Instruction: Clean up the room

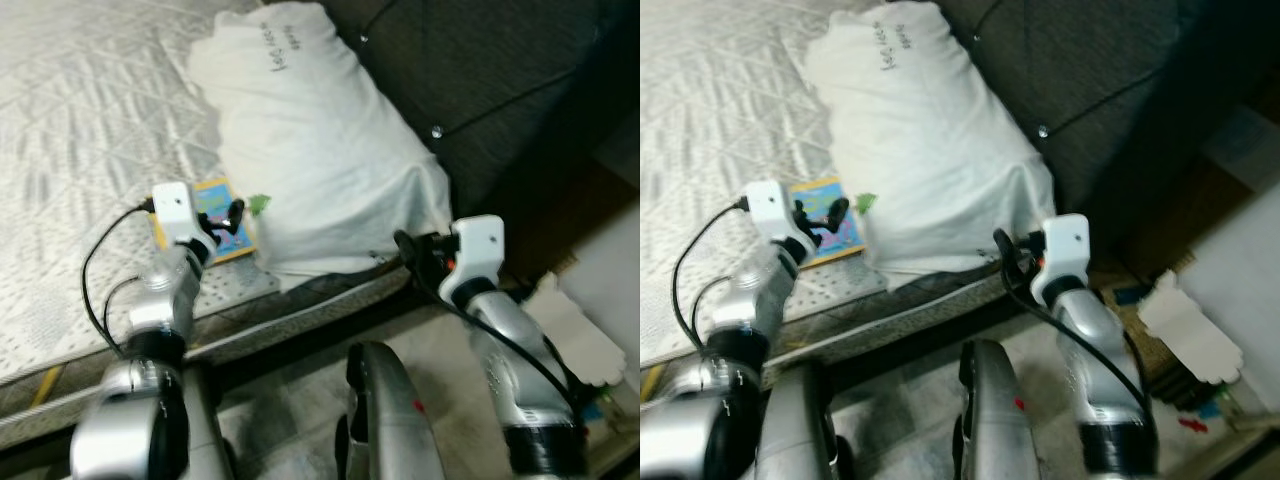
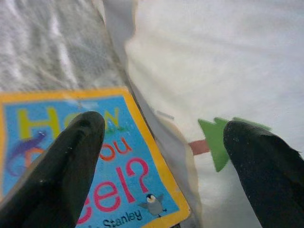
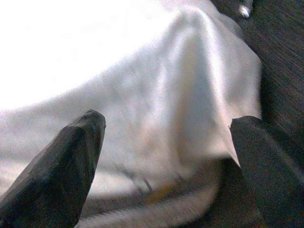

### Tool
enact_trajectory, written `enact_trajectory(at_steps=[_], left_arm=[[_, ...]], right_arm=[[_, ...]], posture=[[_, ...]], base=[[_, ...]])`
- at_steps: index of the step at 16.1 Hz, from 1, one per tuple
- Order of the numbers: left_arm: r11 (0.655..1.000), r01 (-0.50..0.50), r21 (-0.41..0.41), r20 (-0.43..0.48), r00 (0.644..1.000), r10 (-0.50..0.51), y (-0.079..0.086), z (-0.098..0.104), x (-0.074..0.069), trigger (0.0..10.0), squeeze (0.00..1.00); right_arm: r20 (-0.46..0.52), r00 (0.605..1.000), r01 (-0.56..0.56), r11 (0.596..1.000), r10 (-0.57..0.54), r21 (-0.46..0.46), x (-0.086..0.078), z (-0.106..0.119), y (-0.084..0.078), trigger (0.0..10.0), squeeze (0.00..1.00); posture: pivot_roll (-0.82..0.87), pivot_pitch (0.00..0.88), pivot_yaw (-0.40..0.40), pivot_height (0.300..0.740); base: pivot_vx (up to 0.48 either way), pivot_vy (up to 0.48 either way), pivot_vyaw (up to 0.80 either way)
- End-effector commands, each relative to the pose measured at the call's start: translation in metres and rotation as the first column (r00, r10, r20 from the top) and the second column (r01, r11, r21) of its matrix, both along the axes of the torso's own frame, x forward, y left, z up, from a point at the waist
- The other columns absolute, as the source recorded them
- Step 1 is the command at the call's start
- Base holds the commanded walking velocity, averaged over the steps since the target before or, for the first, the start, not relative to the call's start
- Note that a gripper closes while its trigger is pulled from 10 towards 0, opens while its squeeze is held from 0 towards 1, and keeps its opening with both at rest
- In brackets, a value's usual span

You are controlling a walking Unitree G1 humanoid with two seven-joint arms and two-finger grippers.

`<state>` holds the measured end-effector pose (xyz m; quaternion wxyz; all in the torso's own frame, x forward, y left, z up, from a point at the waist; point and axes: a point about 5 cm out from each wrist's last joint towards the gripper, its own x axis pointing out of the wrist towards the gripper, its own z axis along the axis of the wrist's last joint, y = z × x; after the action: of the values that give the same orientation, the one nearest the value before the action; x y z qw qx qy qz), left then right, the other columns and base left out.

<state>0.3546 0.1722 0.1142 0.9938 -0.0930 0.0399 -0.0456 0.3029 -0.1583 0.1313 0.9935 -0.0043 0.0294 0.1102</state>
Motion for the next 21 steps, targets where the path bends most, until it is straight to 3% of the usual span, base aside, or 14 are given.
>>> enact_trajectory(at_steps=[1,3,5,9,14,21], left_arm=[[0.997,-0.046,0.058,0.079,0.996,0.041,0.002,0.009,-0.009,10.0,0.0],[0.985,-0.145,0.089,0.152,0.98,0.13,0.011,0.015,-0.021,10.0,0.0],[0.953,-0.28,0.119,0.243,0.938,0.246,0.025,0.024,-0.039,10.0,0.0],[0.911,-0.382,0.154,0.317,0.893,0.32,0.036,0.031,-0.063,10.0,0.0],[0.897,-0.406,0.177,0.337,0.881,0.332,0.036,0.038,-0.059,10.0,0.0],[0.908,-0.365,0.205,0.313,0.903,0.293,0.026,0.033,-0.059,10.0,0.0]], right_arm=[[0.016,1.0,-0.012,1.0,0.012,0.021,0.006,0.0,0.009,10.0,0.0],[0.04,0.998,-0.04,0.997,0.038,0.058,0.018,0.004,0.025,10.0,0.0],[0.069,0.995,-0.071,0.993,0.065,0.098,0.03,0.008,0.043,10.0,0.0],[0.112,0.991,-0.087,0.985,0.071,0.15,0.045,0.012,0.063,10.0,0.0],[0.186,0.98,-0.106,0.978,0.072,0.178,0.054,0.023,0.071,10.0,0.0],[0.18,0.981,-0.096,0.982,0.066,0.162,0.052,0.009,0.076,10.0,0.0]], posture=[[-0.04,0.023,-0.04,0.557],[0.0,0.0,-0.038,0.557],[0.03,0.0,-0.038,0.557],[0.08,0.0,-0.036,0.557],[0.08,0.0,-0.037,0.557],[0.08,0.0,-0.031,0.642]], base=[[0.0,0.0,0.0],[0.0,0.0,0.0],[0.0,0.0,0.0],[0.0,0.0,0.0],[0.0,0.0,0.0],[0.0,0.0,0.0]])
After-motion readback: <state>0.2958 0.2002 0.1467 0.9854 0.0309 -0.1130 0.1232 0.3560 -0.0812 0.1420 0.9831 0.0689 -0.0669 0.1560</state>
